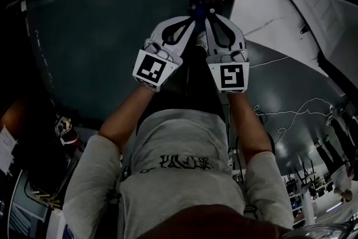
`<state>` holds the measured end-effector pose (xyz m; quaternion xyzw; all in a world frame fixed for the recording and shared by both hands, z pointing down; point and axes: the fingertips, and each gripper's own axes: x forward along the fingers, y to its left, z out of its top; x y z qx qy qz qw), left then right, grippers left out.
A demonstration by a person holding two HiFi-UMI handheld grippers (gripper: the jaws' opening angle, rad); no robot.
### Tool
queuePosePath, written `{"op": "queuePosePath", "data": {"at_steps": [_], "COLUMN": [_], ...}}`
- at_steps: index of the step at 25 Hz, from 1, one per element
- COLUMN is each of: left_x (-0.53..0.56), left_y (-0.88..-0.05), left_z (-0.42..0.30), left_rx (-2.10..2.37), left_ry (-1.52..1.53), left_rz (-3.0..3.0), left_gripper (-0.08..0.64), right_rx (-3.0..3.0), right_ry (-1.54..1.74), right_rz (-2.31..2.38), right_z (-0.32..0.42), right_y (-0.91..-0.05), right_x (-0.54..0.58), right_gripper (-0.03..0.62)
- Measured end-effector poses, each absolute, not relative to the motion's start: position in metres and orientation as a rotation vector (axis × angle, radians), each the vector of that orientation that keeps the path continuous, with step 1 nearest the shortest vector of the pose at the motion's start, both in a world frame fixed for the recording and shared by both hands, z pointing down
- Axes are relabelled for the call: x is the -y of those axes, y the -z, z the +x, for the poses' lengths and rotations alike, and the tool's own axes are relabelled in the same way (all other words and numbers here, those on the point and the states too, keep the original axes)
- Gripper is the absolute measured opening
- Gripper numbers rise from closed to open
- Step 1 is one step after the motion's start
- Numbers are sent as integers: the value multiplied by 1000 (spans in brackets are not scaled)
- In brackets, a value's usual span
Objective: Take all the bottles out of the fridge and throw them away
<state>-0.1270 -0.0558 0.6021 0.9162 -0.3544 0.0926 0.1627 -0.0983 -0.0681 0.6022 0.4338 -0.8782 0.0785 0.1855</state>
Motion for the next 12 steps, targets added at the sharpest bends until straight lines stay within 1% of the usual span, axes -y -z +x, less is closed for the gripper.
{"op": "queuePosePath", "data": {"at_steps": [5, 12], "left_x": [67, 66], "left_y": [-542, -458], "left_z": [-119, -112], "left_rx": [1007, 1001], "left_ry": [-231, -191], "left_rz": [2637, 2682], "left_gripper": [9, 9], "right_rx": [2519, 2549], "right_ry": [-252, -338], "right_rz": [1281, 1349], "right_z": [-87, -73], "right_y": [-539, -467], "right_x": [85, 73], "right_gripper": [41, 32]}}
